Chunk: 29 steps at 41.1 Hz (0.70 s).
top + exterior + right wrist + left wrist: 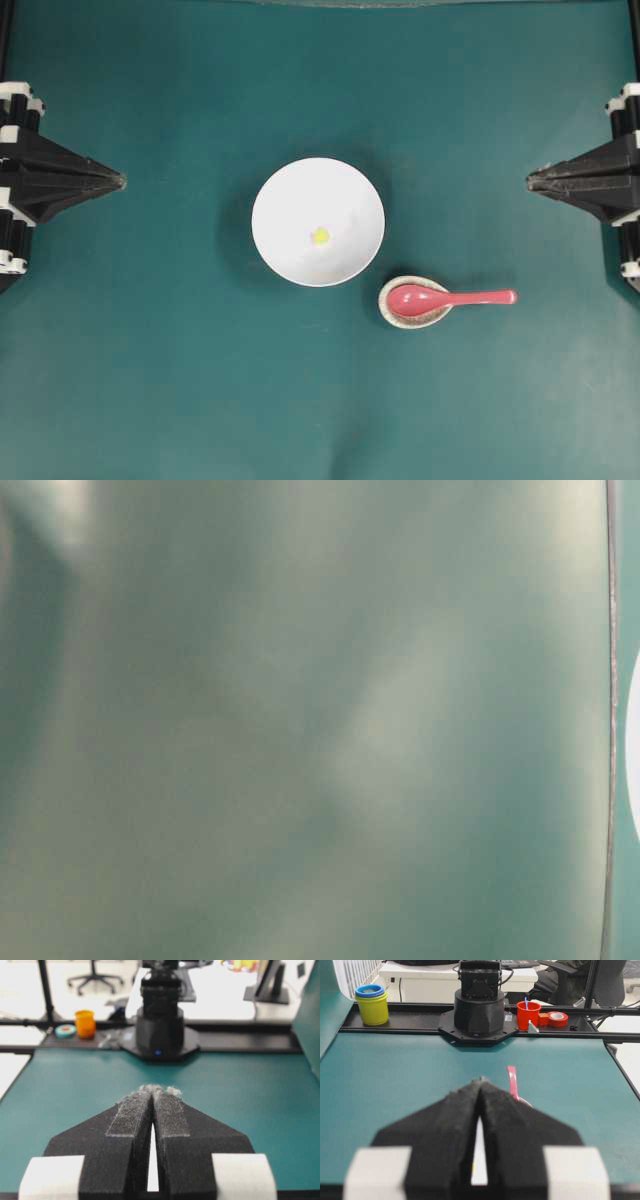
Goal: Scoop the yellow hexagonal prism block from the bowl with a spoon using the right arm.
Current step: 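Move the right gripper toward the pink spoon handle in the small dish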
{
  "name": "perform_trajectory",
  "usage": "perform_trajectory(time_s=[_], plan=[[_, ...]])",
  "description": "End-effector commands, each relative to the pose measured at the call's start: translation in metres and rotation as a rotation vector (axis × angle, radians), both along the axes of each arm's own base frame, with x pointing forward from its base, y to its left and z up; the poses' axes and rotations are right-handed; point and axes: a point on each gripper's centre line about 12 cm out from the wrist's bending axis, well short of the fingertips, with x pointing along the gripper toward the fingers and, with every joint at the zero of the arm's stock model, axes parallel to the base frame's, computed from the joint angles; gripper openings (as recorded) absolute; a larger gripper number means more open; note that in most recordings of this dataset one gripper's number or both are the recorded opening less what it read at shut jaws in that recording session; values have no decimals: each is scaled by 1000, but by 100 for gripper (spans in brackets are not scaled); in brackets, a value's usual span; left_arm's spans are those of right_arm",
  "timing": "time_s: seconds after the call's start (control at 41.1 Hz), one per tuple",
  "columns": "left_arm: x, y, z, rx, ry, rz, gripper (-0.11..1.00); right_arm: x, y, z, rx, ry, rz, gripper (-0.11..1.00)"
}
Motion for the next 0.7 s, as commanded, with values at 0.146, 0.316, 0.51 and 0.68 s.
perform_trajectory(time_s=[0.146, 0.316, 0.51, 0.68], plan=[[4, 0, 5, 18, 43, 0, -1, 3, -1, 8, -11, -8, -5, -1], [4, 0, 6, 21, 38, 0, -1, 3, -1, 8, -11, -8, -7, -1], [4, 2, 6, 19, 38, 10, -1, 3, -2, 8, -11, -6, -8, -1], [4, 4, 6, 19, 40, 21, -1, 3, -1, 5, -11, 8, -7, 0]])
